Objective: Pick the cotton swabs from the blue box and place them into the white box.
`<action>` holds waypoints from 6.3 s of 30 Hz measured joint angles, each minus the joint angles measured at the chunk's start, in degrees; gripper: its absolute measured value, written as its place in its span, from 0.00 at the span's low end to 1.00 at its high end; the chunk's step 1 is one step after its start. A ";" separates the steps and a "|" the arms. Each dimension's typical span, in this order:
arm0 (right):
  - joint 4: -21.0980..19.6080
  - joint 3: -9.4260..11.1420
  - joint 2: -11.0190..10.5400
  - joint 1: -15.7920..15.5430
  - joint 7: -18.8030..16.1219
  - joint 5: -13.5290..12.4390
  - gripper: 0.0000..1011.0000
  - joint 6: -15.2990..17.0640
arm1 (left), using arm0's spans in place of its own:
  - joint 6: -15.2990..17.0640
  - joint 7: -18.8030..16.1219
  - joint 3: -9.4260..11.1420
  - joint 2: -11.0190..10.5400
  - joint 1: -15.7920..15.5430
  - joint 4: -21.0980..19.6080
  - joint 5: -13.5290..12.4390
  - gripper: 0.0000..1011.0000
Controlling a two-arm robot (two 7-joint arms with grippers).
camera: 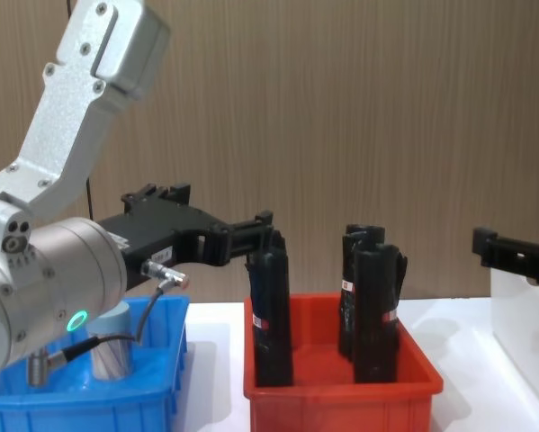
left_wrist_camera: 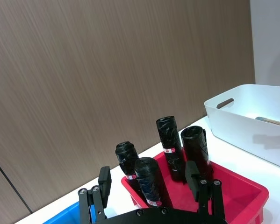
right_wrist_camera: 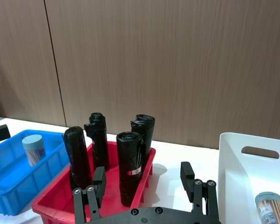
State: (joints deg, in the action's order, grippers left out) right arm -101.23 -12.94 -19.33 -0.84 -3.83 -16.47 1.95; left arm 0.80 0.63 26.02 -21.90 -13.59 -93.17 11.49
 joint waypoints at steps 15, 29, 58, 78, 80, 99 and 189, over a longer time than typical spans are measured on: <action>0.01 0.00 0.00 0.02 0.00 0.00 0.99 0.00 | 0.00 0.00 0.00 0.00 0.00 0.00 0.00 0.99; 4.98 0.36 1.01 4.19 -3.76 1.03 0.99 0.94 | -0.01 0.00 0.00 0.00 0.00 0.00 0.00 0.99; 31.85 0.54 5.75 23.38 -21.15 3.07 0.99 -0.44 | -0.01 -0.01 0.00 0.00 0.00 0.00 0.00 0.99; 52.40 -0.03 9.28 36.04 -29.06 2.24 0.99 -4.60 | -0.01 -0.01 0.01 0.01 0.00 0.00 0.00 0.99; 54.38 -0.09 9.64 37.21 -29.51 2.08 0.99 -5.22 | -0.01 -0.01 0.01 0.00 0.00 0.00 -0.01 0.99; 68.48 -0.71 12.04 45.46 -33.64 1.34 0.99 -9.89 | -0.01 -0.01 0.00 0.00 0.00 0.00 -0.01 0.99; 40.29 2.52 7.12 39.28 -27.24 3.68 0.35 -4.26 | 0.00 0.00 0.00 0.00 0.00 0.00 0.00 0.99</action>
State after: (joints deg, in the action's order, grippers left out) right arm -60.93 -10.42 -12.21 38.44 -31.07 -12.78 -2.31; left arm 0.80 0.63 26.02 -21.89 -13.59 -93.17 11.48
